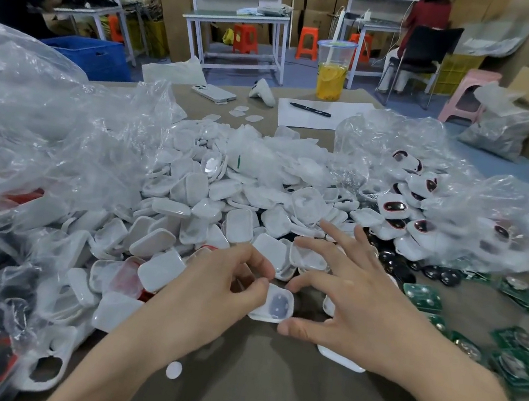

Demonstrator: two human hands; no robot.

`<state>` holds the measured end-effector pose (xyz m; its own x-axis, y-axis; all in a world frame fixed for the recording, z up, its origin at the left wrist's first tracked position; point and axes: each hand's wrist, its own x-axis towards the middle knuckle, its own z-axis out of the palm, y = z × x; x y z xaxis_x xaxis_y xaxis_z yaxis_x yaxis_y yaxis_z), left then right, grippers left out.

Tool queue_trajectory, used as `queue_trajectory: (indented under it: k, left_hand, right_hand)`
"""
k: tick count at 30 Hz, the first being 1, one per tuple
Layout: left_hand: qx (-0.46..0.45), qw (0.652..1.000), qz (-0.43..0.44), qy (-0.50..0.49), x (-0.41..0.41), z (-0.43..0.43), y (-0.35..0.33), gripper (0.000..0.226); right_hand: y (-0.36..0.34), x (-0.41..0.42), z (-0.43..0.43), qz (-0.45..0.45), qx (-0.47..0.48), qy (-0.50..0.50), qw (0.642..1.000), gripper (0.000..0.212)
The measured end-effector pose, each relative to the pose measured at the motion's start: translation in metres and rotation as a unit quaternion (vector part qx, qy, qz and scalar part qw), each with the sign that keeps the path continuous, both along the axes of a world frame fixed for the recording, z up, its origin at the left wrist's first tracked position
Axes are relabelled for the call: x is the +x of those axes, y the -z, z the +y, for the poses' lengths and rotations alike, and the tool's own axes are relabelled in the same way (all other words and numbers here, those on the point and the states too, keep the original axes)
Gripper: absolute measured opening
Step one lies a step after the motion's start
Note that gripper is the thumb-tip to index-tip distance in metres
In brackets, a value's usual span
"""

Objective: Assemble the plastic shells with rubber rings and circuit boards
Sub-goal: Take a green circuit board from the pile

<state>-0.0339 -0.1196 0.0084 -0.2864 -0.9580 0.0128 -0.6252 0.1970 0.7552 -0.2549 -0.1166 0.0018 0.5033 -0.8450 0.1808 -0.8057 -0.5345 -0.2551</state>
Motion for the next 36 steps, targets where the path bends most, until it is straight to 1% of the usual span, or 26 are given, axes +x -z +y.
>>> queue_trajectory:
  k: [4, 12, 15, 17, 20, 23, 26, 29, 36]
  left_hand:
    - [0.004, 1.0, 0.012, 0.0, -0.001, 0.0, 0.0, 0.006]
    - [-0.023, 1.0, -0.02, -0.006, -0.005, 0.001, 0.009, 0.006]
    - [-0.036, 0.999, -0.028, -0.002, -0.005, 0.002, 0.012, 0.008]
    - [-0.046, 0.998, -0.034, -0.001, -0.006, 0.002, 0.013, 0.01]
    - [-0.05, 0.998, -0.04, 0.001, -0.007, 0.001, 0.013, 0.01]
    - [-0.057, 0.997, -0.051, 0.0, -0.007, 0.002, 0.013, 0.007]
    - [-0.069, 0.996, -0.064, -0.005, -0.009, 0.005, 0.012, 0.007]
    - [-0.088, 0.992, -0.089, 0.003, -0.012, 0.007, 0.008, 0.018]
    - [-0.139, 0.974, -0.181, -0.002, -0.012, 0.013, 0.002, 0.024]
  right_hand:
    - [0.001, 0.001, 0.0, -0.003, -0.005, 0.008, 1.0, 0.06]
    - [0.003, 0.0, -0.001, -0.005, -0.001, 0.007, 1.0, 0.062]
    - [0.001, 0.001, 0.0, -0.015, -0.014, -0.004, 1.0, 0.065]
    - [0.0, 0.002, 0.001, -0.035, -0.02, -0.018, 0.999, 0.06]
    - [0.0, 0.002, 0.001, -0.047, -0.038, -0.035, 0.998, 0.041]
    - [0.001, 0.002, 0.002, -0.051, -0.054, -0.038, 0.996, 0.031]
    - [0.001, 0.004, 0.003, -0.063, -0.057, -0.045, 0.995, 0.026]
    - [0.001, 0.006, 0.003, -0.076, -0.05, -0.048, 0.995, 0.022]
    - [0.002, 0.007, 0.003, -0.091, -0.043, -0.051, 0.994, 0.023]
